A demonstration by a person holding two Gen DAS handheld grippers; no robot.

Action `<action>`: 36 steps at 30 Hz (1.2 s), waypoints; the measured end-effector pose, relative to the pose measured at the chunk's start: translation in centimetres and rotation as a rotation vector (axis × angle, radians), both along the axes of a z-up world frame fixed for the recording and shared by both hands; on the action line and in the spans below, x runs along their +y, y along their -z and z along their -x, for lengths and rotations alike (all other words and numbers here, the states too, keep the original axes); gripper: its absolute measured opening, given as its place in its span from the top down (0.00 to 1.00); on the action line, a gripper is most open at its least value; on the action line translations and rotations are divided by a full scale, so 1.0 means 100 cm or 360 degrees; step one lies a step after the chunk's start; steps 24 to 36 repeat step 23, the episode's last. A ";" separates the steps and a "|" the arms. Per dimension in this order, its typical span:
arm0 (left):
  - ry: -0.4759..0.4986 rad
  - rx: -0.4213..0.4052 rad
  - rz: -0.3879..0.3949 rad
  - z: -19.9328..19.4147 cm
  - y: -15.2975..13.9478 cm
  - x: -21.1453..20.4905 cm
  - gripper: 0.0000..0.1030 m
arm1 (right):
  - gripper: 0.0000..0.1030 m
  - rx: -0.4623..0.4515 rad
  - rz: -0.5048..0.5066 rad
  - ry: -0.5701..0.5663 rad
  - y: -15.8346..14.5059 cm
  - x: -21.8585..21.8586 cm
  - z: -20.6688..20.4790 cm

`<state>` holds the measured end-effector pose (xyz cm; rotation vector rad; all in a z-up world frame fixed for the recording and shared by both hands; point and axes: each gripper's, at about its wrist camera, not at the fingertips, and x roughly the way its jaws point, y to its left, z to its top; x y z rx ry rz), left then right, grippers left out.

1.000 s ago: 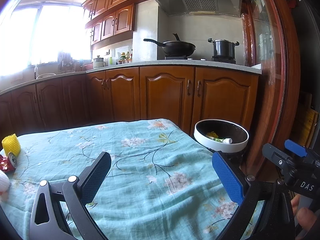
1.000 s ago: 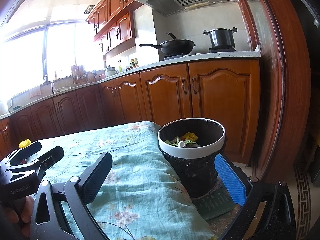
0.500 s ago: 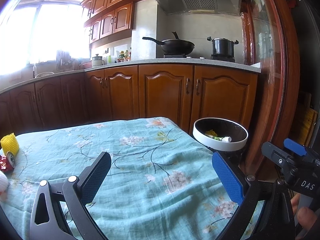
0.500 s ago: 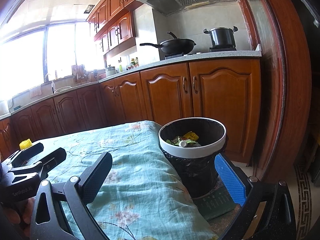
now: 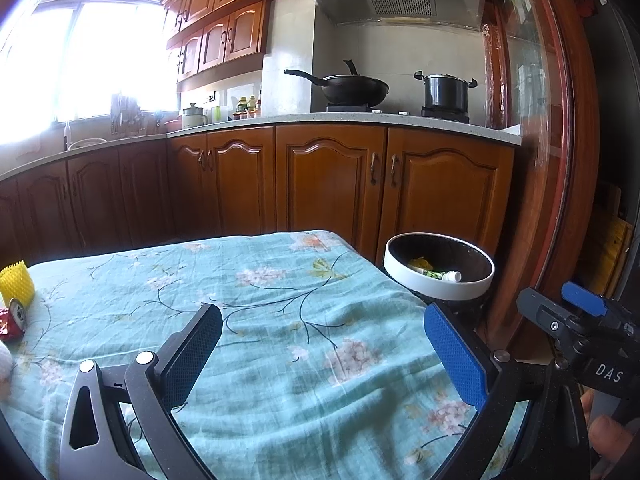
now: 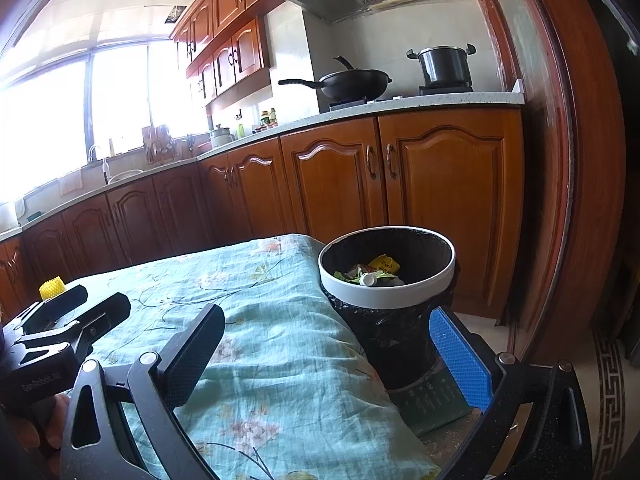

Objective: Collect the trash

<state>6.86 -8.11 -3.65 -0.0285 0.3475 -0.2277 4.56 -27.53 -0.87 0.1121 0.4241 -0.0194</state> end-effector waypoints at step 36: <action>-0.0005 0.0115 0.0044 -0.013 -0.002 0.008 0.01 | 0.00 0.0107 -0.0037 -0.0012 0.008 0.002 -0.018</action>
